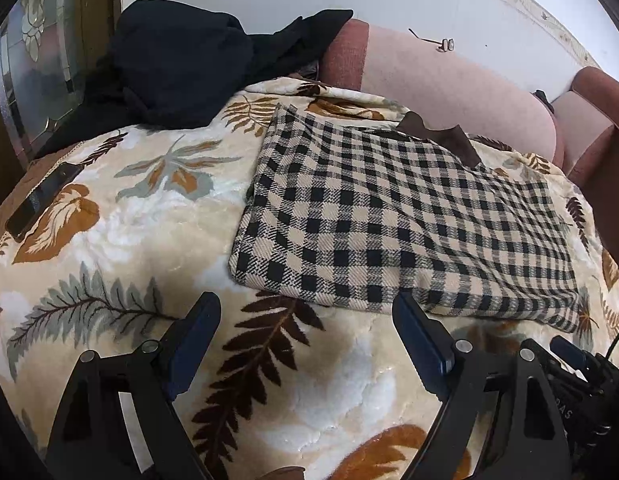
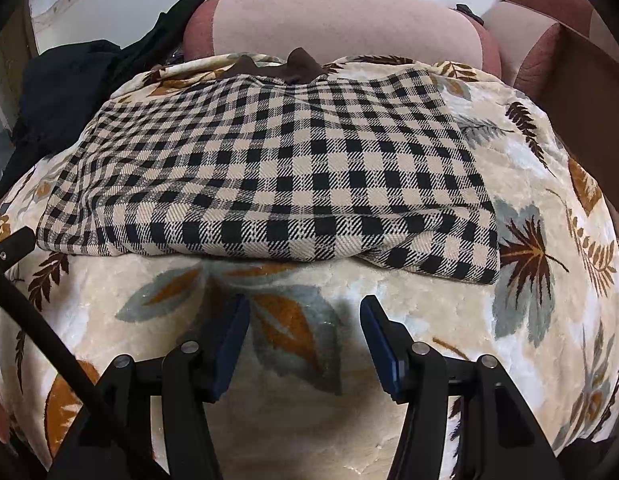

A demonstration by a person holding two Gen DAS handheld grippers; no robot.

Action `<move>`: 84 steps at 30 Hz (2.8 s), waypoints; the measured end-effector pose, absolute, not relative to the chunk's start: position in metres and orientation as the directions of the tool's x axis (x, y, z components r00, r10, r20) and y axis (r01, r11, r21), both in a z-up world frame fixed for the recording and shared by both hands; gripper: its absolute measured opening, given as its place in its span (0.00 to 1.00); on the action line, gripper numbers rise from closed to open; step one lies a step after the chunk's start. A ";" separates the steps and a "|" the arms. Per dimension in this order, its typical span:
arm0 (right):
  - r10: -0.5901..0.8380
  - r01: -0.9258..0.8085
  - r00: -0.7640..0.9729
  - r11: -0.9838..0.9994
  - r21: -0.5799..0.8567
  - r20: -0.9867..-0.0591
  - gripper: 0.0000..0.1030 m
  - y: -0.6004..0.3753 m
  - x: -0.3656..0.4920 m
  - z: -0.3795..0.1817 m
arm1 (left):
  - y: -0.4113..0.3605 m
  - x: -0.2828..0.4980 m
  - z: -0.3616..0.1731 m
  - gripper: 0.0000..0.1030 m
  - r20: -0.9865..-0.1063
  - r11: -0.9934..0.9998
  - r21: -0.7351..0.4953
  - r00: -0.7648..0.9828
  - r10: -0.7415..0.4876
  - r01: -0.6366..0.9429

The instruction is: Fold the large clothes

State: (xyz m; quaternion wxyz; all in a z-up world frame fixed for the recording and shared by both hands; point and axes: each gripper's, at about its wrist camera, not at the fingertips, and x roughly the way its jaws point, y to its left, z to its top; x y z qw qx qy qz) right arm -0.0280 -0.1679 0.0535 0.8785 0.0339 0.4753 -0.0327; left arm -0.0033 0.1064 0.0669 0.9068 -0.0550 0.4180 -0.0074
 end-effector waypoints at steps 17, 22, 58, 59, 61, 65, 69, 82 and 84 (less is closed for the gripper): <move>0.031 0.088 0.628 0.990 0.111 -0.777 0.61 -0.211 -0.043 0.075 | 0.076 -0.066 0.108 0.84 -0.712 0.994 0.003 0.698 0.077 -0.106; -0.013 0.150 0.644 0.983 0.109 -0.765 0.62 -0.240 -0.052 0.085 | 0.066 -0.074 0.121 0.84 -0.687 0.996 -0.012 0.725 0.054 -0.086; -0.043 0.106 0.559 0.994 0.020 -0.828 0.63 -0.198 -0.010 0.056 | 0.058 0.000 0.042 0.84 -0.794 0.999 -0.020 0.606 -0.044 0.047; -0.044 0.108 0.559 0.994 0.020 -0.828 0.63 -0.198 -0.011 0.055 | 0.058 -0.001 0.041 0.84 -0.795 0.999 -0.020 0.605 -0.044 0.046; -0.043 0.110 0.557 0.994 0.023 -0.829 0.63 -0.200 -0.011 0.053 | 0.058 -0.001 0.040 0.84 -0.798 0.999 -0.022 0.600 -0.044 0.044; -0.042 0.114 0.551 0.993 0.025 -0.834 0.63 -0.200 -0.011 0.050 | 0.058 -0.001 0.036 0.84 -0.807 0.999 -0.022 0.589 -0.043 0.043; -0.043 0.115 0.551 0.993 0.025 -0.834 0.63 -0.200 -0.013 0.049 | 0.059 -0.001 0.034 0.84 -0.816 0.998 -0.039 0.576 -0.055 0.040; -0.037 0.124 0.537 0.992 0.036 -0.843 0.63 -0.203 -0.013 0.042 | 0.057 0.000 0.028 0.84 -0.827 0.999 -0.031 0.560 -0.047 0.038; -0.036 0.124 0.533 0.992 0.037 -0.845 0.63 -0.203 -0.013 0.040 | 0.058 0.000 0.027 0.84 -0.830 0.999 -0.035 0.555 -0.050 0.037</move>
